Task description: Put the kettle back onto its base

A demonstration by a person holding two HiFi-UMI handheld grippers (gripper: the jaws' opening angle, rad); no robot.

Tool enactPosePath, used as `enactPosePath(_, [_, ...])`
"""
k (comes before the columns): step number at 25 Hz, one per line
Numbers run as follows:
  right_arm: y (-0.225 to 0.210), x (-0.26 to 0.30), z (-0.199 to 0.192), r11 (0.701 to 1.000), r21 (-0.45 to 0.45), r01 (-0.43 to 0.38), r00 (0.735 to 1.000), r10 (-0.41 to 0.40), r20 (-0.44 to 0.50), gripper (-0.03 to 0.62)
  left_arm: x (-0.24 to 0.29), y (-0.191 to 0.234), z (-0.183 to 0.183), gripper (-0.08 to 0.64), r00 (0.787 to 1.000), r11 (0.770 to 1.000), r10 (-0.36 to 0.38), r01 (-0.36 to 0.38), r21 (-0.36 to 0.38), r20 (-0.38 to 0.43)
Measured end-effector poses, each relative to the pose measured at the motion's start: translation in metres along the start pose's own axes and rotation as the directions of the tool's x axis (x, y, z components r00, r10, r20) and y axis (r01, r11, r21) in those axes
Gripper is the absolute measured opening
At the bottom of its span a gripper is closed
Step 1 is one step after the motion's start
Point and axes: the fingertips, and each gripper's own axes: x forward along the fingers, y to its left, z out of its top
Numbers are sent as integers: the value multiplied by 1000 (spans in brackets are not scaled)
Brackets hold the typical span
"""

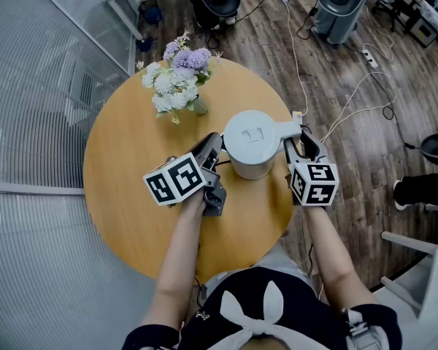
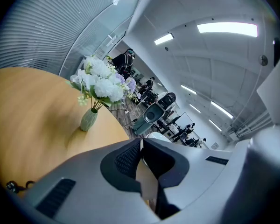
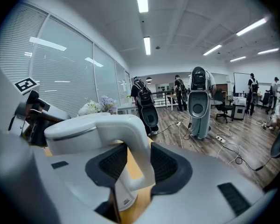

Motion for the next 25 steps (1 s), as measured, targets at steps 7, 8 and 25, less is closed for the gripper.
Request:
enactPosePath(7, [-1,-5,-6,1000,-4,15,1000,-15,-5,156,2,-1,-2,41,1000,1000,-18,18,10,-12])
enactPosePath(8, [-1,-5,-6,1000,-4,15,1000,-15,-6,156,1,-2,-2,41,1000,1000,-20,20,9,-11])
enactPosePath(25, [3,-14,-20,999,-52,7,999,-9,-42,156,-4,2,-19,43,1000,998,-2,3,70,-19])
